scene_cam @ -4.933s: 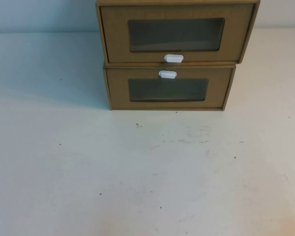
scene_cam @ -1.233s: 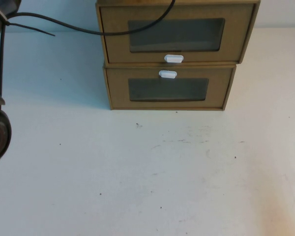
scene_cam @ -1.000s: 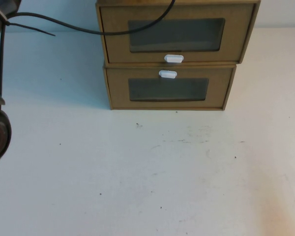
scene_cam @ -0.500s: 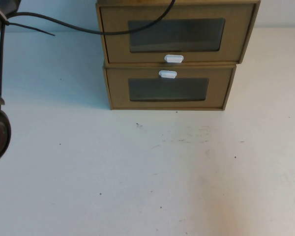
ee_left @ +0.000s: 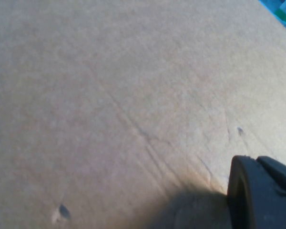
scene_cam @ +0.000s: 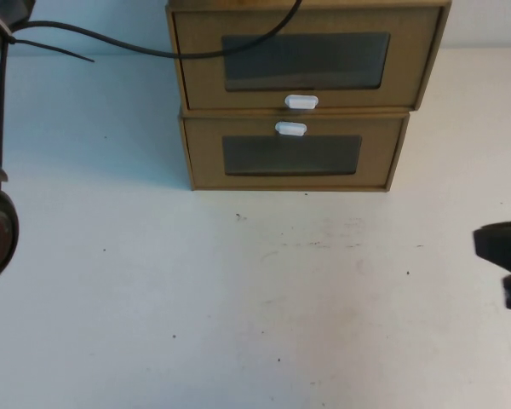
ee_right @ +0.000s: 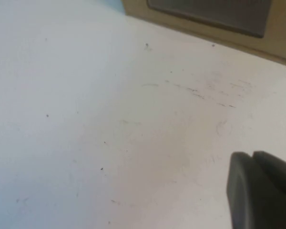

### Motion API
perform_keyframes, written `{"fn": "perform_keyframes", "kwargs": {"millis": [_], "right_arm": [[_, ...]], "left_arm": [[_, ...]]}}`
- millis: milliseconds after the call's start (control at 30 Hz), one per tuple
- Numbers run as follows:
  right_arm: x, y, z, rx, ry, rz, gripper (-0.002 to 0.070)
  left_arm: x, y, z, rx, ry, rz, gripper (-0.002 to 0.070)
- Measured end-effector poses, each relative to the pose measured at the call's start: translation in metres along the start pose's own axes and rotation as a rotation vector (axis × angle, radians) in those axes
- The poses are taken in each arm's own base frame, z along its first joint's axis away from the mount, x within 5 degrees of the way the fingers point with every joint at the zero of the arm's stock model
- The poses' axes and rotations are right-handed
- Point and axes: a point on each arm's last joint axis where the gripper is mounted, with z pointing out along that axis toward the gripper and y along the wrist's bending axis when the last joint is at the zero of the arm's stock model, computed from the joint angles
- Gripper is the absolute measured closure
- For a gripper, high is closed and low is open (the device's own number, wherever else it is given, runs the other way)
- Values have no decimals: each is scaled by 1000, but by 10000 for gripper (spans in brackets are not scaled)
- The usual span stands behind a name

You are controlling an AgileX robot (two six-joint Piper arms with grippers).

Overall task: Open the shoe box
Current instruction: 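Pull the top drawer of the cardboard box fully open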

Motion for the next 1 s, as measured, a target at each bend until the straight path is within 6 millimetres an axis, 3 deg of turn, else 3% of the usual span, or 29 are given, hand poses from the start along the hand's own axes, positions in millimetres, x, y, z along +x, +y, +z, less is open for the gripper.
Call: {"fn": "perform_keyframes", "kwargs": {"millis": [200, 400, 633, 800, 1000], "right_arm": [[-34, 17, 63, 10, 134, -188, 690], [-53, 33, 116, 201, 185, -501, 689], [-60, 46, 156, 420, 71, -920, 689], [-67, 50, 175, 477, -29, -1114, 678], [-62, 59, 199, 420, -60, -1254, 533]], "left_arm": [[0, 0, 0, 0, 0, -43, 679], [0, 0, 0, 0, 0, -93, 679], [1, 0, 0, 1, 6, -140, 679], [1, 0, 0, 2, 8, -144, 679], [1, 0, 0, 2, 8, -145, 679]]}}
